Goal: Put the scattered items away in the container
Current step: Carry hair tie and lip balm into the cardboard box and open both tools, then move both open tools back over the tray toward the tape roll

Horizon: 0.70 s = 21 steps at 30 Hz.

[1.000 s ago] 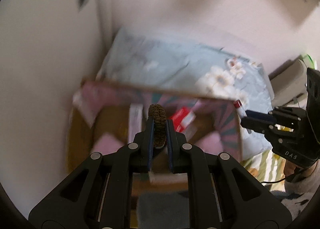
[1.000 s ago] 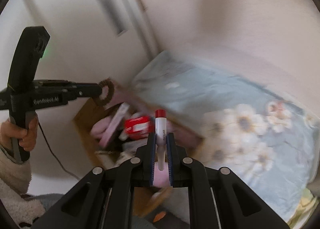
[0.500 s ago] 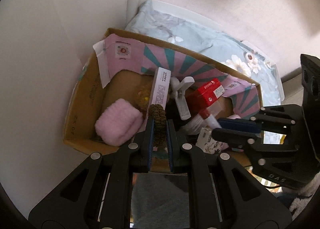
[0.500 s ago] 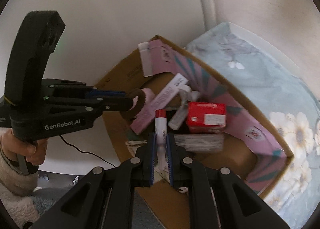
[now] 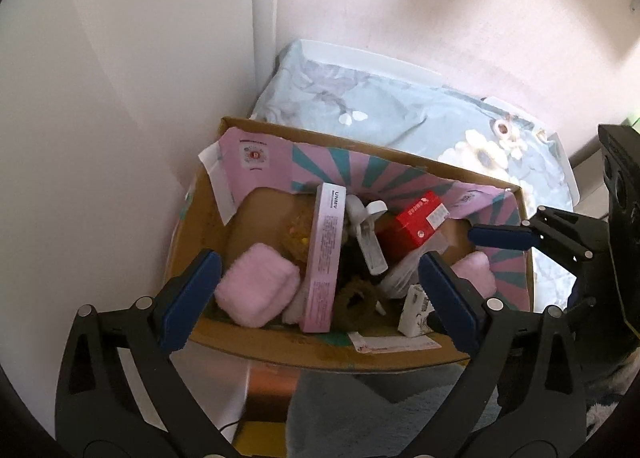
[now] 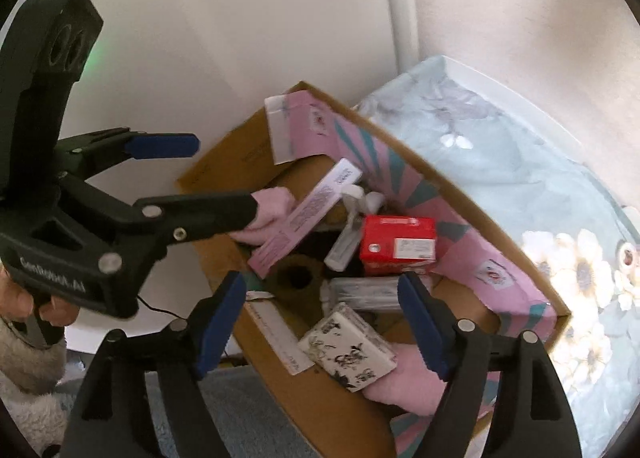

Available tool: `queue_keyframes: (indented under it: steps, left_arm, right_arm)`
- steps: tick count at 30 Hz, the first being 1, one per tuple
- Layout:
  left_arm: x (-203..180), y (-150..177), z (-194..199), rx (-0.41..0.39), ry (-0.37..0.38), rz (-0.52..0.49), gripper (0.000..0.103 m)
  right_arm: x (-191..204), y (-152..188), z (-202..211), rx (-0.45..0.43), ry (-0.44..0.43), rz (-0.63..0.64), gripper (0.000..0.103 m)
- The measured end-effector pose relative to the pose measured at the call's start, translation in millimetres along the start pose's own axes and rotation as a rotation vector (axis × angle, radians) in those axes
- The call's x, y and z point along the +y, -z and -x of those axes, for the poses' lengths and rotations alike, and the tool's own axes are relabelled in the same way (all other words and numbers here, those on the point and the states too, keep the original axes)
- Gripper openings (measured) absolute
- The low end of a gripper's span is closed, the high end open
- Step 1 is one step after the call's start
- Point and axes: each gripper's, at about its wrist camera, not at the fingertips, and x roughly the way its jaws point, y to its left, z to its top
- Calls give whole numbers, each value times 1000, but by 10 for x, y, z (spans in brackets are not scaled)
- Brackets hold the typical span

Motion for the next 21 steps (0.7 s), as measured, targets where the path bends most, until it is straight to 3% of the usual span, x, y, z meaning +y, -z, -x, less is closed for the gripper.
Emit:
queue_keyframes:
  steps: [9, 15, 21]
  left_arm:
    - [-136, -243, 124, -59, 95, -25, 99]
    - [-487, -499, 285, -129, 160, -142, 99]
    - [-985, -701, 244, -130, 251, -272, 99]
  right_arm:
    - [-100, 75, 140, -31, 36, -61, 75]
    - [-281, 153, 394, -95, 83, -134, 75]
    - [-659, 383, 776, -162, 168, -283, 75]
